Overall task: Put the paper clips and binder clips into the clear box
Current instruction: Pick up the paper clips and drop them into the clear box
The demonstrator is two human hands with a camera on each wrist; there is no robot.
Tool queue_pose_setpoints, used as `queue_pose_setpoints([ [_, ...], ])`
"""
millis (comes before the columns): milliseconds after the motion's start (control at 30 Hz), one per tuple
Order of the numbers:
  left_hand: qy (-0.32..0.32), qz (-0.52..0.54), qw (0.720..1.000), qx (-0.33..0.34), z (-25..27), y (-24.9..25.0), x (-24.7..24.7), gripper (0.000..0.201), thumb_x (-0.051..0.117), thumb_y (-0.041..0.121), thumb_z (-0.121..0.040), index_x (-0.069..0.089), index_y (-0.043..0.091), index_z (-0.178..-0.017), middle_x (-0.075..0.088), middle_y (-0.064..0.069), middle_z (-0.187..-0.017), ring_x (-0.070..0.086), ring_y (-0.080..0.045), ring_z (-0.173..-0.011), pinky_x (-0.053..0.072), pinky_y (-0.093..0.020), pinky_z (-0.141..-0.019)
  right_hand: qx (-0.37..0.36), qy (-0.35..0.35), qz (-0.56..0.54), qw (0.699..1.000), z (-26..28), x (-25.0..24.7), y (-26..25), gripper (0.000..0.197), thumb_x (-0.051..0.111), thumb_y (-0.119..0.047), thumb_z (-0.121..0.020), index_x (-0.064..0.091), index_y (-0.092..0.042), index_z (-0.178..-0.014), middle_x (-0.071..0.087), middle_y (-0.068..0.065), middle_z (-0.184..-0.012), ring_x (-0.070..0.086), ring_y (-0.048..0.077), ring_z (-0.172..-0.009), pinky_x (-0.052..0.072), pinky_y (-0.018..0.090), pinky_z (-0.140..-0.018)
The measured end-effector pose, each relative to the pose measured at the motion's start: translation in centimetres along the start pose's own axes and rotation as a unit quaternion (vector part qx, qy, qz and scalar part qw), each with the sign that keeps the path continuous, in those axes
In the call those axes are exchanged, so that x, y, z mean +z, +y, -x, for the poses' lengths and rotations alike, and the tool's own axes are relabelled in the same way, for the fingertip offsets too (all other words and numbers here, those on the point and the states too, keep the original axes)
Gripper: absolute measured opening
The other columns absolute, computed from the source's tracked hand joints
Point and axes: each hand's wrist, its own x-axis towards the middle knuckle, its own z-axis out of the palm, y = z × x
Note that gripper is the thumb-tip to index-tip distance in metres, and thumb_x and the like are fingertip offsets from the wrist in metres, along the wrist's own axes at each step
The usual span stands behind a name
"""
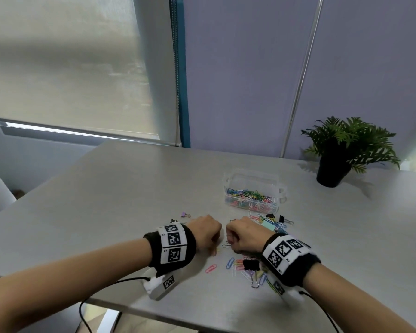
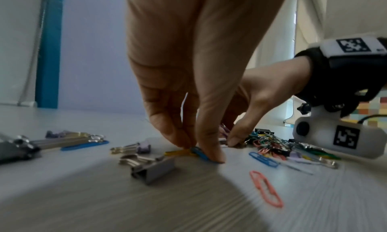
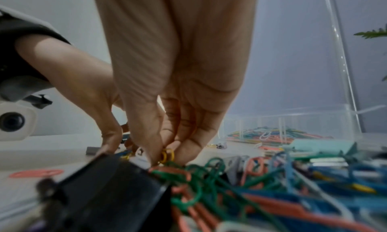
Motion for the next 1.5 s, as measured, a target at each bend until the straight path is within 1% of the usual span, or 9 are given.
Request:
queue_pose_setpoints([
  [200,-0.040,0.040,0.998,-0.010,0.0,0.0,-0.4,0.031,0.074,0.025,-0.075,0.068,0.008,-0.100,0.068,-0.014,-0.106,0.062,-0.029,-0.101,0.040,-0.025,-0.071,0.013,0.012,-0.090,0.996,0.2,-0.8,0.8,0.024,0.062,-0.001,-0.073,0.052,-0.022,-0.072,0.050,-0.012,-0.065,0.046,-0.002,-0.057,0.034,0.008,-0.050],
  [500,-0.004,0.026,0.999,-0.021,-0.2,0.0,0.7,0.034,0.071,0.020,-0.077,0.058,0.010,-0.106,0.061,-0.014,-0.116,0.058,-0.033,-0.106,0.049,-0.038,-0.087,0.092,0.159,-0.139,0.973,-0.2,-5.1,4.6,0.014,0.065,-0.005,-0.080,0.067,-0.007,-0.094,0.057,-0.004,-0.077,0.052,0.008,-0.069,0.038,0.004,-0.053],
  [733,0.019,-0.014,1.000,0.012,0.4,0.7,1.4,0.026,0.053,0.006,-0.085,0.060,0.004,-0.110,0.052,-0.019,-0.122,0.053,-0.035,-0.110,0.044,-0.037,-0.088,0.140,0.350,-0.110,0.920,-4.3,-6.9,7.9,0.008,0.063,0.000,-0.079,0.066,-0.007,-0.080,0.068,0.014,-0.092,0.061,0.028,-0.085,0.051,0.038,-0.081],
  [933,0.024,-0.012,0.999,0.037,0.9,0.9,2.0,0.028,0.064,0.013,-0.078,0.057,0.006,-0.104,0.052,-0.016,-0.114,0.053,-0.033,-0.103,0.046,-0.036,-0.082,0.158,0.235,-0.006,0.959,-5.6,-6.7,8.0,0.011,0.055,-0.004,-0.086,0.061,-0.009,-0.094,0.065,0.011,-0.104,0.060,0.028,-0.094,0.049,0.038,-0.083],
  [1067,-0.002,-0.019,0.997,0.081,0.9,0.3,1.2,0.033,0.067,0.017,-0.077,0.057,0.005,-0.107,0.055,-0.016,-0.112,0.053,-0.029,-0.103,0.045,-0.035,-0.084,0.021,0.214,0.046,0.976,-2.6,-6.7,4.5,0.011,0.056,-0.009,-0.088,0.060,-0.010,-0.097,0.063,0.006,-0.101,0.058,0.024,-0.094,0.042,0.030,-0.077],
  [1167,-0.020,0.005,0.994,0.110,0.7,-0.4,0.5,0.020,0.063,0.011,-0.077,0.060,0.009,-0.097,0.064,-0.014,-0.104,0.057,-0.029,-0.098,0.047,-0.035,-0.085,-0.099,0.061,0.016,0.993,1.1,-5.3,1.3,0.010,0.063,-0.014,-0.084,0.063,-0.013,-0.095,0.067,0.003,-0.095,0.057,0.013,-0.083,0.041,0.023,-0.073],
  [1300,-0.034,0.026,0.992,0.117,0.5,-1.5,-0.4,0.019,0.059,0.006,-0.077,0.062,0.009,-0.096,0.067,-0.012,-0.101,0.059,-0.026,-0.094,0.044,-0.028,-0.080,-0.113,-0.093,0.079,0.986,4.3,-1.5,-1.3,0.039,0.071,-0.025,-0.077,0.055,-0.018,-0.112,0.056,0.003,-0.111,0.051,0.017,-0.099,0.042,0.032,-0.076],
  [1400,-0.017,0.062,0.991,0.115,0.3,-1.9,-1.1,0.020,0.056,0.004,-0.080,0.064,0.007,-0.098,0.068,-0.011,-0.103,0.061,-0.025,-0.096,0.041,-0.021,-0.077,-0.119,-0.103,0.154,0.975,4.6,0.3,-1.7,0.052,0.072,-0.022,-0.076,0.046,-0.017,-0.121,0.048,0.008,-0.116,0.045,0.024,-0.103,0.036,0.034,-0.069],
  [1500,0.008,0.109,0.988,0.108,0.0,-2.3,-2.0,0.018,0.053,0.003,-0.081,0.065,0.006,-0.094,0.071,-0.012,-0.098,0.062,-0.022,-0.082,0.043,-0.017,-0.070,-0.117,-0.083,0.102,0.984,3.7,0.1,-1.2,0.034,0.067,-0.009,-0.079,0.051,-0.014,-0.109,0.051,0.009,-0.103,0.052,0.027,-0.094,0.035,0.033,-0.065],
])
